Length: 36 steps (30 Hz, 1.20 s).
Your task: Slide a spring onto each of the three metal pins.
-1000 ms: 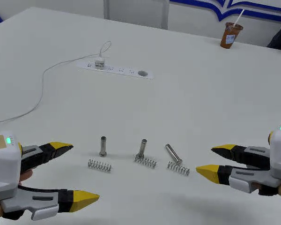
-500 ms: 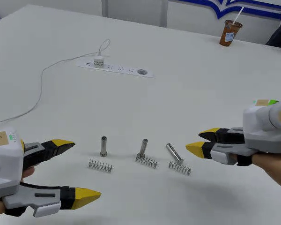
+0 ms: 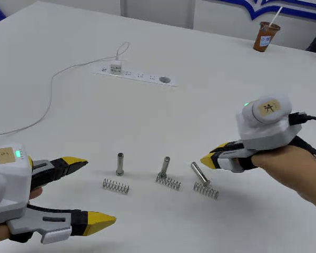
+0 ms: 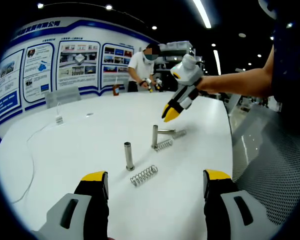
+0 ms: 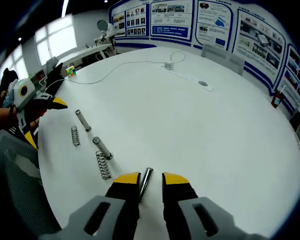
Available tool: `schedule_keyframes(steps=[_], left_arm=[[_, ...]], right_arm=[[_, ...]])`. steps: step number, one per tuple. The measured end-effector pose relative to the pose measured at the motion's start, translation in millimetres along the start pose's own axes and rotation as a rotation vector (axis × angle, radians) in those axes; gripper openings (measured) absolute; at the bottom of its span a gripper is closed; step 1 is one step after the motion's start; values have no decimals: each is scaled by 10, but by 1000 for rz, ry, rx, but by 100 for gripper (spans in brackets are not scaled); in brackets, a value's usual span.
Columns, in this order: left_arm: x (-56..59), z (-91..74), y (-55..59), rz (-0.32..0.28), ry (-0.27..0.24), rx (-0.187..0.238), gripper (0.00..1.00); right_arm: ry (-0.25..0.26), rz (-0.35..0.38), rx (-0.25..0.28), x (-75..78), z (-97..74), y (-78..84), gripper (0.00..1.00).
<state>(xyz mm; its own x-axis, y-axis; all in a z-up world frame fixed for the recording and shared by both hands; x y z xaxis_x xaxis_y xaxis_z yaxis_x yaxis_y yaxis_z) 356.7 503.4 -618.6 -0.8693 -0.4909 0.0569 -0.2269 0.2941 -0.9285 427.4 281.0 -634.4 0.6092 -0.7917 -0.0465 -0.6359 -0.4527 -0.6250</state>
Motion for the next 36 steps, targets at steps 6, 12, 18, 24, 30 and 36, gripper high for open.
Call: schedule_keyframes(steps=[6,12,18,24,30,36], left_arm=[[5,-10,32,-6,-5,-9,79],[14,-3,35,-8,-4,-10,79],[7,2,39,-12,-6,-9,78],[14,7,51,-16,-4,-7,79],[5,-1,68,-22,-2,-5,79],[-22,-11,70,-23,-4,-3,79]], right_arm=[[2,1,-50,-1,186,62,17],[13,24,-78,29,260,88,15],[10,38,-96,35,299,111,14],[18,60,-110,42,328,122,13],[28,68,-126,43,351,127,12],[39,86,-145,39,350,122,11]])
Point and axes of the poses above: the centre of the closed fingertips' face, and the gripper's own axes: z roughly forward along the fingers, x roughly to its right, y roughly out of its underside, the point moved 2 cm from there along -z, roughly backward along the fingers, and after that the axes turned 4 degrees about -y, right-handed, at the moved point
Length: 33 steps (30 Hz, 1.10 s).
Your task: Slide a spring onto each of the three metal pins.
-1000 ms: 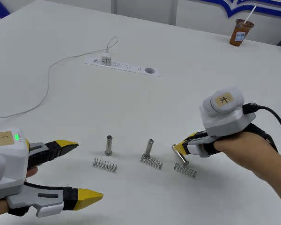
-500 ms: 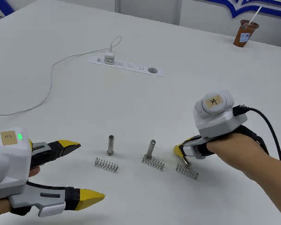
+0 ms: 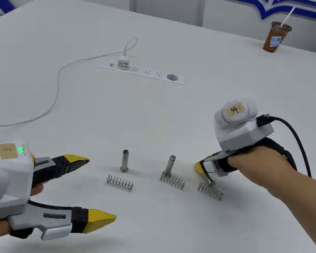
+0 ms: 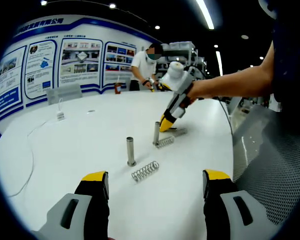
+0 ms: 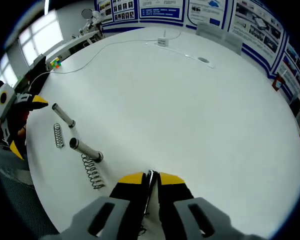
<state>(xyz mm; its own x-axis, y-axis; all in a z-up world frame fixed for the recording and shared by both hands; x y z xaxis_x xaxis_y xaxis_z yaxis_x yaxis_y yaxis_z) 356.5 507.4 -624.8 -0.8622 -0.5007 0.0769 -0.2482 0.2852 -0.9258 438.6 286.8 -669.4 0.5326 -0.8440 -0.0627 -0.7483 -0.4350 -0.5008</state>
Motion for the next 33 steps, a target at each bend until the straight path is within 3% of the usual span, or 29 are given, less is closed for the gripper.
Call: schedule_keyframes(steps=[17,24,33], left_arm=[[-8,26,-25,12,9,-6,78],[-23,22,-58,24,4,-5,78],[-36,-7,-92,33,-4,-1,77]], right_arm=[[36,13,-63,-23,8,-3,9],[7,54,-14,-16,-27,28,9],[8,29,21,-84,-196,-9,9]])
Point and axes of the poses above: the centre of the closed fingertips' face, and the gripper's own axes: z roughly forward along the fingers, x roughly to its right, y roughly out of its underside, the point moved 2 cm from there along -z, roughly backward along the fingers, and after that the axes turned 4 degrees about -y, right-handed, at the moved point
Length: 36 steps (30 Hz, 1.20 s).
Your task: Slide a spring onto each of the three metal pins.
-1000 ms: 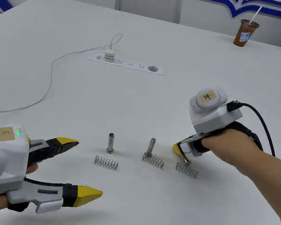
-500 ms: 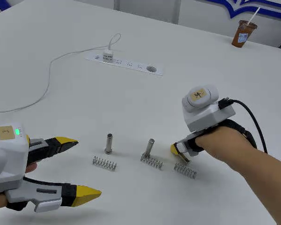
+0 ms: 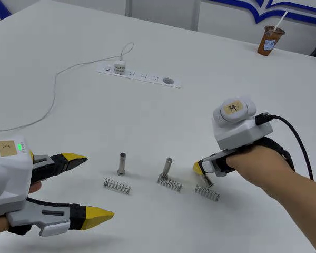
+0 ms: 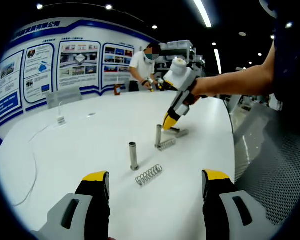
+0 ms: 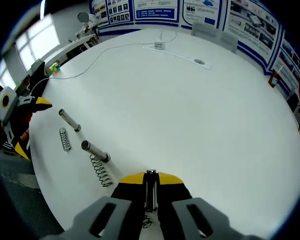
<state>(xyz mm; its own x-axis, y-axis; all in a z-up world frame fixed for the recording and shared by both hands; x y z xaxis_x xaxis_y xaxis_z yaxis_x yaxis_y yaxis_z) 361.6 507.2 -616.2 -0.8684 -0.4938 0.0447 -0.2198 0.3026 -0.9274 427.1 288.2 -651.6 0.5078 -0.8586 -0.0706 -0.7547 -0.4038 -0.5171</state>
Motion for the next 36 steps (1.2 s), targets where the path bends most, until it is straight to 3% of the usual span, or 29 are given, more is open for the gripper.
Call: schedule_keyframes(steps=[11,25,36], left_arm=[[23,-2,-28,15,8,-4,77],[52,-5,-73,30,11,-2,77],[65,2,-61,31,13,-3,77]], right_arm=[[10,-17,55,-54,-220,-20,9],[14,9,108,-72,-358,105,9],[11,4,190,-106,-405,164,9]])
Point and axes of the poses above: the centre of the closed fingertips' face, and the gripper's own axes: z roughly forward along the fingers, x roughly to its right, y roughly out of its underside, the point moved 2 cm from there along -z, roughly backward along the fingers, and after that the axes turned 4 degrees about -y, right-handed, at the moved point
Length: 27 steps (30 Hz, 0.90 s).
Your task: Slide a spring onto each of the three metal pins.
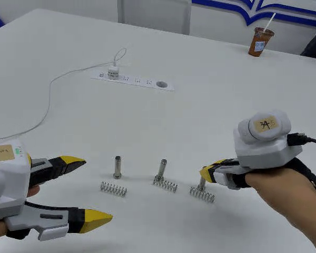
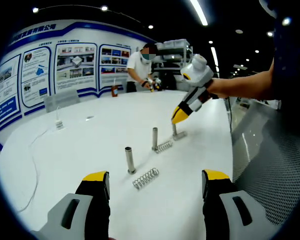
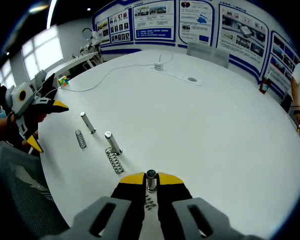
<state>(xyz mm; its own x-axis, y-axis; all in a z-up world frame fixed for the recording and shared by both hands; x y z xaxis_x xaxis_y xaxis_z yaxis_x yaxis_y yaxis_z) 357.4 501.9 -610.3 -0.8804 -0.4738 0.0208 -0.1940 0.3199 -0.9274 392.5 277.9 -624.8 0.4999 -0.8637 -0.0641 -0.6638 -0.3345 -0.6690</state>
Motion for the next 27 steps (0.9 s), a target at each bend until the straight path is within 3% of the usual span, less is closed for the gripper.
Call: schedule_keyframes(steps=[5,27], left_arm=[[-5,0,-8,0,-2,1,77],[7,17,-33,7,6,10,77]], right_arm=[[1,-8,28,6,-4,-5,9],[-14,-34,50,-14,-77,19,14]])
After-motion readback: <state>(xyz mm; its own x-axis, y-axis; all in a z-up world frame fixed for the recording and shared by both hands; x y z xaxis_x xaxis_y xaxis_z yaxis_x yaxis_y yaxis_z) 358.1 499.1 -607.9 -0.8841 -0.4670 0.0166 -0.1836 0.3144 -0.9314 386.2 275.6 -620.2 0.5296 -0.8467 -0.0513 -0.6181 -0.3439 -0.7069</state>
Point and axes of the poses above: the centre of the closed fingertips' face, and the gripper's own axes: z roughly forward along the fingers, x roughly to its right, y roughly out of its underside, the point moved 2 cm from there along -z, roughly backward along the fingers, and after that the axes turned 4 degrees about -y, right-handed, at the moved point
